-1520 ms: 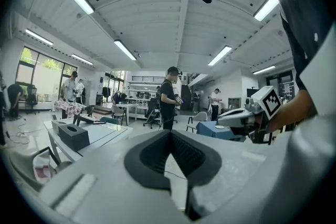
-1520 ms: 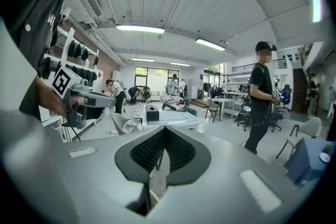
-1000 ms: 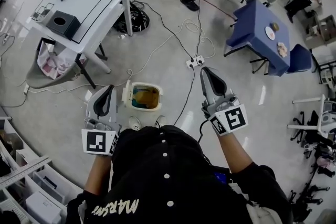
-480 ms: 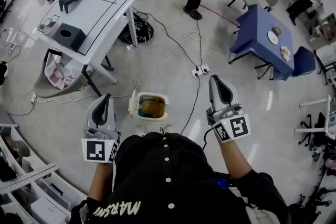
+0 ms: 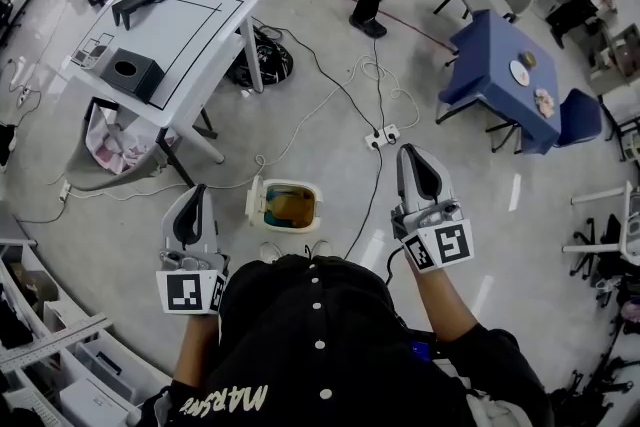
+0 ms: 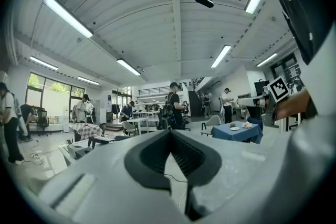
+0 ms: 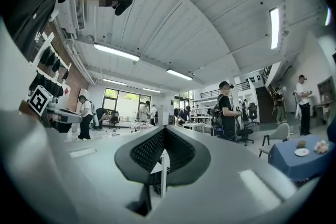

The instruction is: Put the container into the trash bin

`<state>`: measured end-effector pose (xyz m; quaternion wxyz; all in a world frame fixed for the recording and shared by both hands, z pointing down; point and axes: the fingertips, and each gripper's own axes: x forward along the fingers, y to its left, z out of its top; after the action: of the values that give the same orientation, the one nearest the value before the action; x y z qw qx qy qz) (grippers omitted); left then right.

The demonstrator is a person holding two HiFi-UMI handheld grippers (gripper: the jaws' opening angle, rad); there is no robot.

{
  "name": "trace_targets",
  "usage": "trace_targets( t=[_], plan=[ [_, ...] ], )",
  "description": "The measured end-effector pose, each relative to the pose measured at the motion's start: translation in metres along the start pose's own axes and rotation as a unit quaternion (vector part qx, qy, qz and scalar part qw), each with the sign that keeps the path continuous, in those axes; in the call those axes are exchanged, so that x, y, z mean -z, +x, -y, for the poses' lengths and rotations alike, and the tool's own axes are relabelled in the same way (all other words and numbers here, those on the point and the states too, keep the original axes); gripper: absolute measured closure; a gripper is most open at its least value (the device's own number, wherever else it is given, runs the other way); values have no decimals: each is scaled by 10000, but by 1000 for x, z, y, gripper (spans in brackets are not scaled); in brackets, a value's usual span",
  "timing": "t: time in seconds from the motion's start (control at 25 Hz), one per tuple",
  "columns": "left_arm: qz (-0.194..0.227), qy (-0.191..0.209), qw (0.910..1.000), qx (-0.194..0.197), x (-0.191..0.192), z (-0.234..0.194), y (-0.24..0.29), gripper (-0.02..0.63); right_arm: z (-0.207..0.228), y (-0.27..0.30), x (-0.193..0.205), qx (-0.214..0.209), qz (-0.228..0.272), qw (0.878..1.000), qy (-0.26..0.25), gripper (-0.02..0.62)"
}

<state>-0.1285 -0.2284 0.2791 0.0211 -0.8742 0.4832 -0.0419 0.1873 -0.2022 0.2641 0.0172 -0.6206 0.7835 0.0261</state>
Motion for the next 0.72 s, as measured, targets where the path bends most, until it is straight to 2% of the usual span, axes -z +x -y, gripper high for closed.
trace_targets(
  t=[0.32, 0.72],
  plan=[
    [3, -31, 10000, -2, 1, -1, 0, 603, -20, 5, -3, -269, -35, 9995, -163, 572],
    [19, -72, 10000, 14, 2, 5, -2, 603, -25, 3, -1, -343, -62, 9993, -162, 572]
  ],
)
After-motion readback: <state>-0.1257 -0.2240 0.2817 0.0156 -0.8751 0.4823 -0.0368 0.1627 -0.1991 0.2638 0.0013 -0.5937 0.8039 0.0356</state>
